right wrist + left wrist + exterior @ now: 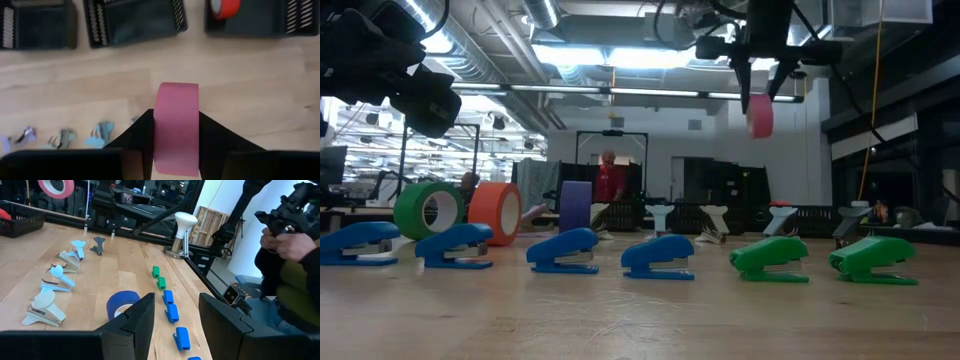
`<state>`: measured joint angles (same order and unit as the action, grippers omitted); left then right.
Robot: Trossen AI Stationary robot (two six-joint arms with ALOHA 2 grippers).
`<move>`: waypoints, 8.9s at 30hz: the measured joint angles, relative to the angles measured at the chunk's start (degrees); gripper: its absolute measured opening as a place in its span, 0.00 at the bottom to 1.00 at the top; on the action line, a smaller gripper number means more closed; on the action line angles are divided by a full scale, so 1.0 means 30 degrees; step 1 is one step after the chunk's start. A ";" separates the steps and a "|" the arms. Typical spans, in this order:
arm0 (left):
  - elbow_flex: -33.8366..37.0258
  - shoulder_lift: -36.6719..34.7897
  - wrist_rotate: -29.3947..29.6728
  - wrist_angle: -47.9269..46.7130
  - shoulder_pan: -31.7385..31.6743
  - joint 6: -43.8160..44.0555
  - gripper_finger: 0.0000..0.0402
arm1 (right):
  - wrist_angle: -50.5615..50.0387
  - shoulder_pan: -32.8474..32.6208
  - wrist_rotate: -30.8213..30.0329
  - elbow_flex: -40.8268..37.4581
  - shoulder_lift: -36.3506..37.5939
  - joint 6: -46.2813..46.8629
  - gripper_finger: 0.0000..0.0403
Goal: Pick and place Stapler, Stapler remover, tape
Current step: Put the pink tape into the right black bin, then adjust the right black bin on the table, then put the blue tape into the right black bin
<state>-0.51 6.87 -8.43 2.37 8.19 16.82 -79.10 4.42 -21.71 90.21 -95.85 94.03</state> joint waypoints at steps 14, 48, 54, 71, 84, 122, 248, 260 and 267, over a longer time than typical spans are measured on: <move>0.0002 0.0000 0.0000 0.0000 0.0000 0.0000 0.37 | -0.2684 0.3026 -0.0620 0.0000 0.0146 -0.0005 0.26; 0.0005 0.0000 -0.0007 0.0000 0.0005 0.0000 0.37 | 0.2757 0.7595 -0.2353 -0.6828 0.0263 -0.0049 0.36; 0.0002 0.0000 -0.0003 0.0000 0.0006 0.0000 0.37 | 0.3480 0.7602 -0.2844 -0.7292 0.0263 -0.0058 0.28; 0.0000 0.0002 -0.0002 0.0000 0.0007 0.0000 0.37 | 0.0513 0.5729 -0.2259 -0.4232 0.0263 0.0006 0.16; 0.0005 0.0000 -0.0004 0.0000 0.0007 0.0000 0.37 | 0.2191 0.3724 0.1115 -0.3983 0.0255 0.0053 0.05; 0.0005 0.0000 -0.0007 0.0000 0.0007 0.0000 0.37 | 0.0984 0.6164 -0.0692 -0.3045 -0.4014 0.1826 0.03; 0.0005 0.0001 -0.0003 -0.0006 0.0001 0.0000 0.37 | 0.2555 0.1220 0.0604 -0.1413 -0.3992 -0.4435 0.03; 0.0004 0.0000 -0.0004 -0.0003 0.0003 0.0000 0.37 | 0.2544 0.1198 0.0794 -0.0655 -0.3992 -0.4431 0.03; -0.0002 0.0005 -0.0002 -0.0005 0.0002 0.0000 0.37 | 0.2489 0.0901 0.1619 0.0184 -0.3992 -0.4428 0.03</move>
<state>-0.51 6.89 -8.43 2.36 8.19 16.82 -71.64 7.12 -16.86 90.77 -107.83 80.75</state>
